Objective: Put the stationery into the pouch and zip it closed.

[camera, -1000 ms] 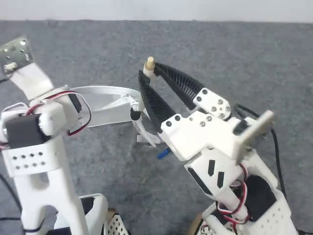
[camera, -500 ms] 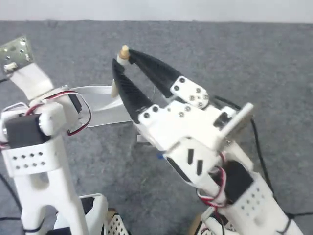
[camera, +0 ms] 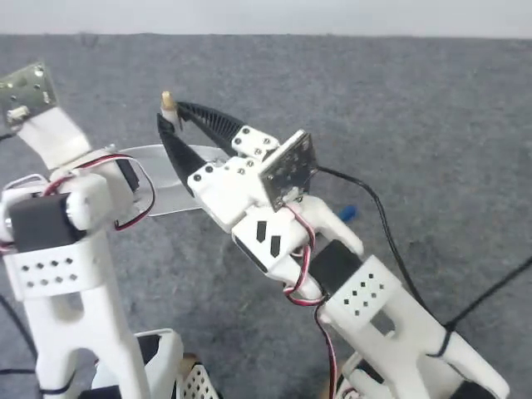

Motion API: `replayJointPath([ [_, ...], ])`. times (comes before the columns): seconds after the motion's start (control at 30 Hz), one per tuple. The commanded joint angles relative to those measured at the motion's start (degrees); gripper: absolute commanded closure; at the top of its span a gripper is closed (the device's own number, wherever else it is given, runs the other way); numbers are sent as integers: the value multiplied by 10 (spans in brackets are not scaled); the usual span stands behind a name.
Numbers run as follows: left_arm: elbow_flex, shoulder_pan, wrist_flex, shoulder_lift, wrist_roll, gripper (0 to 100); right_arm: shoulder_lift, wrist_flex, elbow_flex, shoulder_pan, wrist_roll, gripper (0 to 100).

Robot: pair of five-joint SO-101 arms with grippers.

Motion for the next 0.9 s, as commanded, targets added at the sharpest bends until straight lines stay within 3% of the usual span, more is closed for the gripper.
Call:
replayJointPath([
  [0.0,-4,1,1,8,11,990,2,-33,19,0,33,993],
  [0.87,-4,1,1,8,11,990,7,-9,86,-3,55,991],
])
